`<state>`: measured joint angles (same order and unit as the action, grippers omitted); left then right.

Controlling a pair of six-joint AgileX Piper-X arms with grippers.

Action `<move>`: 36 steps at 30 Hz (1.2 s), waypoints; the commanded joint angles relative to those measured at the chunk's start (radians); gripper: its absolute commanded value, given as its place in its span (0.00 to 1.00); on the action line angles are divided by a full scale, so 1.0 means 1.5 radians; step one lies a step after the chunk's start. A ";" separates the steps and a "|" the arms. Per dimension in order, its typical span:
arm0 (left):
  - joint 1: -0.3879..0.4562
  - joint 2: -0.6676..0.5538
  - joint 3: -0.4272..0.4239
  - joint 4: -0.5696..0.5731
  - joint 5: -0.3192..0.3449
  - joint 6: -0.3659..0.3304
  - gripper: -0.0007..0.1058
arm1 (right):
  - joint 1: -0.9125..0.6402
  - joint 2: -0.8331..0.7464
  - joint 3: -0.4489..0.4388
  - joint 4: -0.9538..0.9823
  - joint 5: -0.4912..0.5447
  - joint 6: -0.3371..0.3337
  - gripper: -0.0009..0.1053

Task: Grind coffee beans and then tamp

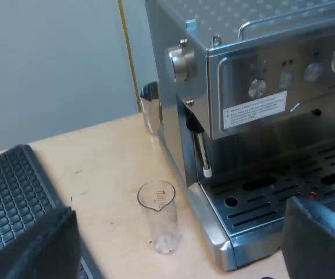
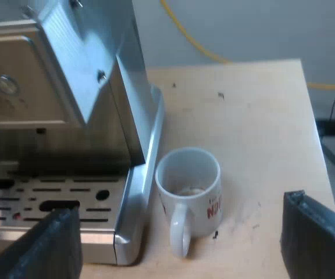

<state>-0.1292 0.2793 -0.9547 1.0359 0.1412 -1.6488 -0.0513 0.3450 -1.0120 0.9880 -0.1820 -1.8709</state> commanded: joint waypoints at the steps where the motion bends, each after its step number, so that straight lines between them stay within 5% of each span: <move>1: 0.000 -0.026 -0.001 0.000 -0.015 -0.012 0.68 | -0.003 -0.036 -0.005 0.009 -0.006 -0.012 0.68; 16: 0.000 -0.224 0.037 0.040 -0.041 -0.006 0.68 | -0.003 -0.260 0.093 0.032 -0.006 -0.012 0.68; 26: 0.000 -0.223 0.049 0.099 -0.052 0.006 0.68 | -0.002 -0.267 0.106 0.071 -0.029 -0.007 0.68; 36: 0.000 -0.221 0.142 0.038 -0.052 0.006 0.68 | -0.002 -0.267 0.146 0.073 -0.049 -0.006 0.68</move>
<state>-0.1292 -0.0147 -0.7435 1.1197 0.0760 -1.6403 -0.0513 -0.0075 -0.7787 1.1022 -0.2474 -1.8721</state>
